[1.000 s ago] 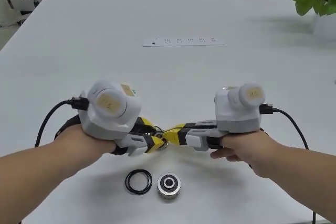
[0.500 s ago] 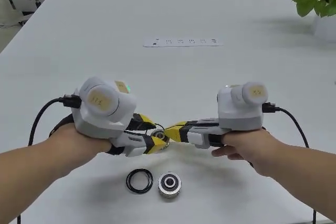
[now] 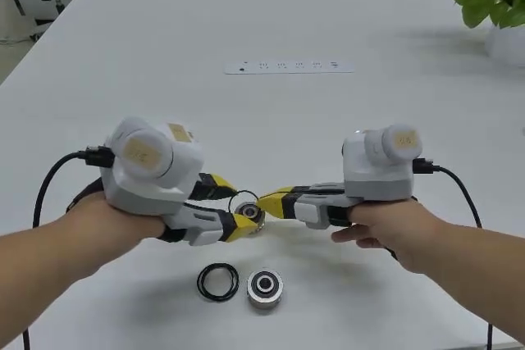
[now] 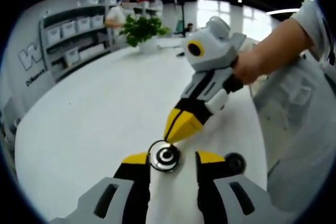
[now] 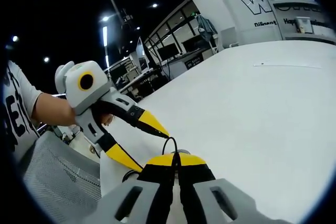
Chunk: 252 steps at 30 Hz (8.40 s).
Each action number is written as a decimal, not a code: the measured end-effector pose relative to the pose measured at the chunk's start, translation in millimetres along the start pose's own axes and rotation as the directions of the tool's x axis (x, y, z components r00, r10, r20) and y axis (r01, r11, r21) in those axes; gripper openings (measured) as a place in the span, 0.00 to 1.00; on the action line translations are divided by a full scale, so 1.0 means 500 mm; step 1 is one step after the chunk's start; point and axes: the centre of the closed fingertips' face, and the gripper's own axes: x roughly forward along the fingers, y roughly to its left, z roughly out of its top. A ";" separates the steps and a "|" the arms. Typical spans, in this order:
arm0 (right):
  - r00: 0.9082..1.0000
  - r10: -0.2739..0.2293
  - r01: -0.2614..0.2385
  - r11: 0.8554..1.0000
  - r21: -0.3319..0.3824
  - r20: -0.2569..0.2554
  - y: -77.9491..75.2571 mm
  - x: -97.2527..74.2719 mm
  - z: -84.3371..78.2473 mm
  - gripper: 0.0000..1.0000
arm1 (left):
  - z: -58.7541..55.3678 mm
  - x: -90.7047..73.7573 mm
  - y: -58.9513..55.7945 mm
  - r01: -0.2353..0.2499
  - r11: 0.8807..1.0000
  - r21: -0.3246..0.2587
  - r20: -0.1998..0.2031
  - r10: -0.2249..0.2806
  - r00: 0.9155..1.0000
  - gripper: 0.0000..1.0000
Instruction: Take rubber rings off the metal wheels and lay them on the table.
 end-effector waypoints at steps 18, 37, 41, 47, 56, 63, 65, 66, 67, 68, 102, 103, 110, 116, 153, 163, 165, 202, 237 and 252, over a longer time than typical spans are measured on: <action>1.000 0.014 -0.014 1.000 0.005 0.002 0.012 -0.007 0.006 0.00 | 0.002 -0.028 -0.006 0.005 1.000 -0.013 0.013 -0.005 1.000 0.48; 0.999 0.046 -0.046 0.999 0.015 0.009 0.040 -0.011 0.014 0.00 | 0.005 -0.064 -0.018 0.016 1.000 0.001 0.029 -0.016 0.999 0.56; 0.999 0.049 -0.049 0.999 0.017 0.013 0.043 -0.012 0.018 0.00 | 0.005 -0.074 -0.017 0.014 1.000 0.003 0.033 -0.014 0.999 0.58; 0.998 0.058 -0.058 0.998 0.018 0.014 0.049 -0.012 0.019 0.00 | -0.003 -0.085 -0.021 0.014 1.000 0.006 0.028 -0.014 1.000 0.60; 0.998 0.068 -0.068 0.997 0.019 0.014 0.057 -0.011 0.020 0.00 | -0.010 -0.100 -0.024 0.012 1.000 0.005 0.029 -0.012 1.000 0.63; 0.997 0.077 -0.077 0.997 0.017 0.014 0.065 -0.012 0.022 0.00 | -0.012 -0.112 -0.028 0.015 1.000 0.000 0.030 -0.015 0.999 0.65; 0.997 0.078 -0.079 0.997 0.015 0.013 0.067 -0.012 0.022 0.00 | -0.012 -0.116 -0.030 0.014 1.000 0.000 0.031 -0.014 0.999 0.66; 0.997 0.080 -0.080 0.997 0.016 0.013 0.069 -0.013 0.022 0.00 | -0.013 -0.118 -0.031 0.014 1.000 0.000 0.032 -0.014 0.999 0.66; 0.997 0.081 -0.081 0.997 0.015 0.013 0.070 -0.013 0.022 0.00 | -0.013 -0.120 -0.032 0.014 1.000 0.001 0.032 -0.014 0.999 0.67; 0.997 0.082 -0.082 0.996 0.015 0.013 0.071 -0.014 0.022 0.00 | -0.013 -0.121 -0.033 0.015 1.000 0.001 0.033 -0.015 0.999 0.67; 0.991 0.129 -0.129 0.992 0.012 -0.022 0.121 -0.021 0.008 0.00 | -0.032 -0.165 -0.053 0.020 1.000 0.001 0.033 -0.020 0.999 0.75; 0.991 0.131 -0.131 0.991 0.012 -0.023 0.123 -0.020 0.007 0.00 | -0.032 -0.166 -0.054 0.019 1.000 0.004 0.033 -0.019 0.999 0.75; 0.989 0.144 -0.143 0.990 0.011 -0.038 0.134 -0.016 -0.002 0.00 | -0.032 -0.174 -0.058 0.015 1.000 0.011 0.036 -0.015 0.999 0.75; 0.987 0.152 -0.152 0.988 0.012 -0.054 0.141 -0.012 -0.010 0.00 | -0.036 -0.178 -0.061 0.015 1.000 0.022 0.031 -0.016 0.999 0.76; 0.966 0.207 -0.205 0.978 0.025 -0.154 0.176 0.006 -0.079 0.00 | -0.069 -0.185 -0.082 0.023 1.000 0.020 0.013 -0.023 1.000 0.77; 0.960 0.210 -0.208 0.978 0.027 -0.184 0.176 0.008 -0.098 0.00 | -0.074 -0.186 -0.084 0.024 1.000 0.016 0.011 -0.024 1.000 0.77; 0.959 0.210 -0.209 0.978 0.029 -0.188 0.177 0.009 -0.100 0.00 | -0.076 -0.186 -0.084 0.026 1.000 0.014 0.010 -0.026 1.000 0.77; 0.960 0.180 -0.182 0.983 0.011 -0.212 0.157 0.019 -0.117 0.00 | -0.091 -0.178 -0.089 0.042 0.999 0.000 -0.011 -0.042 0.999 0.76; 0.977 0.152 -0.158 0.987 -0.026 -0.151 0.156 0.004 -0.073 0.15 | -0.074 -0.185 -0.090 0.034 0.999 0.007 -0.003 -0.034 0.999 0.76; 0.980 0.152 -0.163 0.984 -0.074 -0.132 0.163 -0.005 -0.050 0.21 | -0.063 -0.192 -0.079 0.017 1.000 -0.007 0.013 -0.016 1.000 0.76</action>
